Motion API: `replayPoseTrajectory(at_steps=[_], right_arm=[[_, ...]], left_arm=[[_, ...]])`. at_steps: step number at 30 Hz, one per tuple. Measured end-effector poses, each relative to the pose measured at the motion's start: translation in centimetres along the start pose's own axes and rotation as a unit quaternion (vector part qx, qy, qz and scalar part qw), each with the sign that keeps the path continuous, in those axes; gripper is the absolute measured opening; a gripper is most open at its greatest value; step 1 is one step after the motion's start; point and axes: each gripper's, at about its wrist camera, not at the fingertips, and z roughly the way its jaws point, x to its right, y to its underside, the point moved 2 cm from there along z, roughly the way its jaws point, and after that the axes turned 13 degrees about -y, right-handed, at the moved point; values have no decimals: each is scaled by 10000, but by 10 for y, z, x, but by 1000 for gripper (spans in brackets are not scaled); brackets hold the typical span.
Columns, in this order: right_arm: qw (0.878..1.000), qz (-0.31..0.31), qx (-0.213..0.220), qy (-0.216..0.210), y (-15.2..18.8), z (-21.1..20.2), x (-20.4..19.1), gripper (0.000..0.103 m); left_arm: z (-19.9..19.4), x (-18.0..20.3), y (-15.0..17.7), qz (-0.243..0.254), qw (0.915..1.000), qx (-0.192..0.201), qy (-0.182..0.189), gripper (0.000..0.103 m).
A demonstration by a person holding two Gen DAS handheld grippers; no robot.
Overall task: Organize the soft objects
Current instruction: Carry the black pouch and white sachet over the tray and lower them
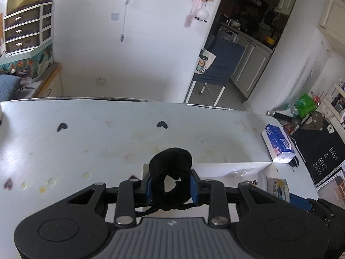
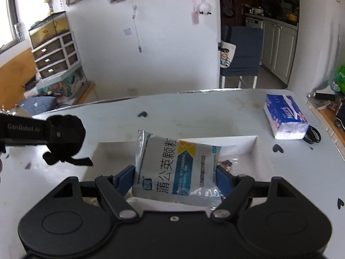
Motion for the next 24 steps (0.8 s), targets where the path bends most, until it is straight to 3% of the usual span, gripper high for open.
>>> replayPoseTrajectory(at_steps=[9, 18, 24], right_arm=[[9986, 120, -511, -49, 10, 44, 19, 80], [9896, -473, -1339, 214, 31, 88, 4, 80], [9881, -373, -1481, -149, 40, 93, -13, 80]], left_arm=[[36, 13, -1, 194, 9993, -323, 5, 34], [60, 8, 1, 180, 9982, -575, -46, 34], [76, 23, 4, 420, 9960, -771, 190, 34]])
